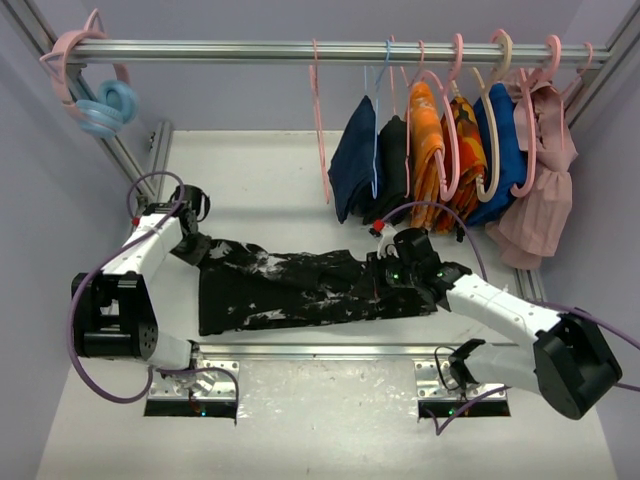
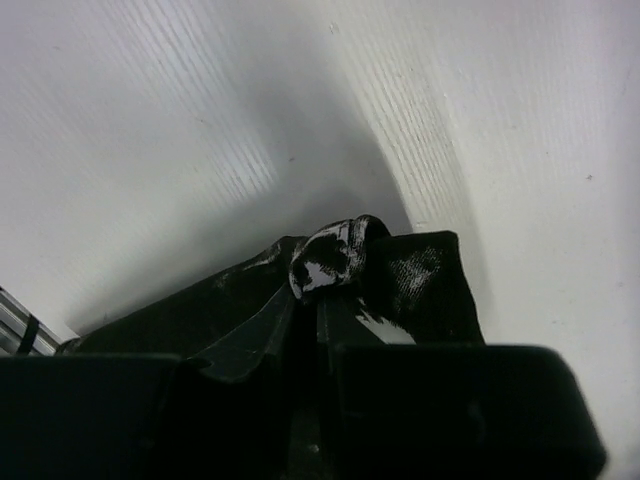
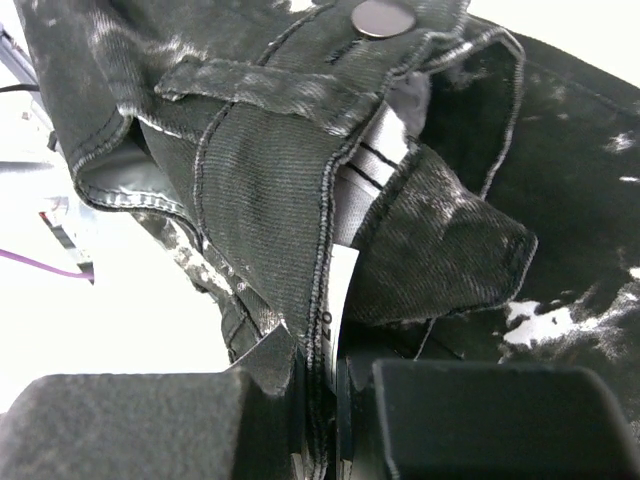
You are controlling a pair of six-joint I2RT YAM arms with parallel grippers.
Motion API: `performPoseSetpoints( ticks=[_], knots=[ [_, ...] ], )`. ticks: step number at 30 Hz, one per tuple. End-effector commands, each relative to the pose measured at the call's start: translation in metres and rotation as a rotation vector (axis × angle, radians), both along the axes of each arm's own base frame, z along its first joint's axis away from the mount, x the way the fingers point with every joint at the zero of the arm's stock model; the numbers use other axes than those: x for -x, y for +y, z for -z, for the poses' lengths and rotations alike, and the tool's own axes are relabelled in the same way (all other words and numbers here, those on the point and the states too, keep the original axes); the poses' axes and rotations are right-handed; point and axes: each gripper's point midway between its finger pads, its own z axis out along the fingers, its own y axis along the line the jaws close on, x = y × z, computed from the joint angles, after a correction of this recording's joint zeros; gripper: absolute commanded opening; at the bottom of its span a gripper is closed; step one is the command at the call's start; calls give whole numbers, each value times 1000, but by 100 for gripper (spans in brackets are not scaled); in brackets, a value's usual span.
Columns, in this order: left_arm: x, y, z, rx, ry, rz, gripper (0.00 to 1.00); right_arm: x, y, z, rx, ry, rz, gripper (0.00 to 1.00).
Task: Place the trousers on the hanger
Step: Fold the trousers at the center of the board.
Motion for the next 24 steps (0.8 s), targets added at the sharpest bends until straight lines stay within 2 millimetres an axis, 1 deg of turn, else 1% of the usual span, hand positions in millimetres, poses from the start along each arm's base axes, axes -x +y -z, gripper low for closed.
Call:
performPoseSetpoints(
  ticks=[1, 2, 3, 4, 5, 6, 7, 8, 9, 10, 12, 14, 15, 16, 17, 18, 20, 22, 24],
  knots=[
    [-12, 65, -17, -250, -66, -49, 30, -8, -18, 13, 115, 62, 68, 0],
    [-12, 65, -18, -248, -63, -41, 50, -11, -14, 12, 112, 69, 67, 0],
    [-12, 64, -19, -247, -63, -35, 64, -13, -11, 10, 104, 73, 65, 0],
    [-12, 63, -21, -244, -64, -32, 84, -15, -9, 8, 97, 77, 63, 1],
    [-9, 63, -24, -240, -55, -26, 98, -19, -4, 3, 85, 77, 63, 2],
    [-10, 61, -35, -235, -81, -16, 100, -22, 2, -3, 65, 86, 63, 7],
    [-10, 59, -44, -226, -101, -5, 100, -23, 8, -9, 47, 93, 58, 10],
    [-8, 55, -50, -213, -110, 6, 100, -23, 14, -14, 31, 97, 51, 10],
    [-8, 54, -58, -207, -125, 10, 100, -26, 21, -23, 9, 91, 42, 10],
    [-7, 53, -69, -209, -159, 10, 100, -27, 27, -30, -8, 88, 32, 10],
    [-7, 53, -97, -224, -247, 20, 100, -23, 41, -45, -51, 100, 15, 6],
    [-9, 50, -114, -231, -318, 56, 100, -23, 46, -58, -88, 92, 9, 1],
    [-10, 45, -122, -222, -370, 92, 100, -22, 49, -71, -119, 84, 12, 0],
    [-11, 45, -131, -235, -407, 109, 100, -23, 49, -74, -120, 81, 14, 0],
    [-13, 36, -131, -204, -439, 157, 100, -23, 44, -79, -108, 72, 43, 0],
    [-16, 31, -145, -211, -521, 202, 100, -28, 41, -87, -98, 48, 67, 0],
    [-20, 4, -146, -120, -621, 329, 100, -34, 25, -92, -32, 4, 128, 0],
    [-22, -14, -151, -69, -701, 414, 100, -35, 11, -93, 30, -14, 170, 0],
    [-24, -35, -153, -5, -783, 503, 100, -38, -2, -100, 71, -42, 210, 0]
  ],
)
